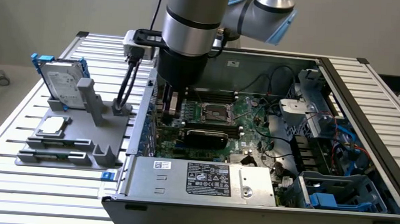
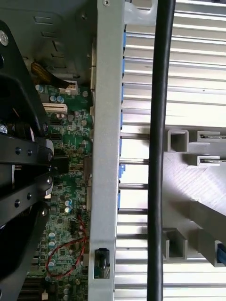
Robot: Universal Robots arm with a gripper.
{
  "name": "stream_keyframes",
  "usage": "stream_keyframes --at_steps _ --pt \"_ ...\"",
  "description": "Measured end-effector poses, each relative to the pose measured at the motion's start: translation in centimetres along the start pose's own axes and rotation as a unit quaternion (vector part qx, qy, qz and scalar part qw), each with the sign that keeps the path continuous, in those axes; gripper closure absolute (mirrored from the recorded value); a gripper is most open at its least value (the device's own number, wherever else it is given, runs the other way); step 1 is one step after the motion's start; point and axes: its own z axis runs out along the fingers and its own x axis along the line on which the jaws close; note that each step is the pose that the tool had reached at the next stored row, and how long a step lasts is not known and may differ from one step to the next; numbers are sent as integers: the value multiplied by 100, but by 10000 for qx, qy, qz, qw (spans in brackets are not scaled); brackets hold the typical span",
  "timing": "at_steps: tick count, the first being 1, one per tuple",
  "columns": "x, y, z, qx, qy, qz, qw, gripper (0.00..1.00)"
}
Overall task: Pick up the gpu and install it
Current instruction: 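Press down on the gpu until it lock into place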
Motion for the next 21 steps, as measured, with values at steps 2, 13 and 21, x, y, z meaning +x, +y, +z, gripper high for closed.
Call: stream_keyframes --at_steps 2,13,21 --pt "0 5 -3 -40 0 1 10000 89" --pt "-18 22 -2 -159 -4 2 9999 89" --pt "-36 44 -2 -197 -5 6 9998 89"
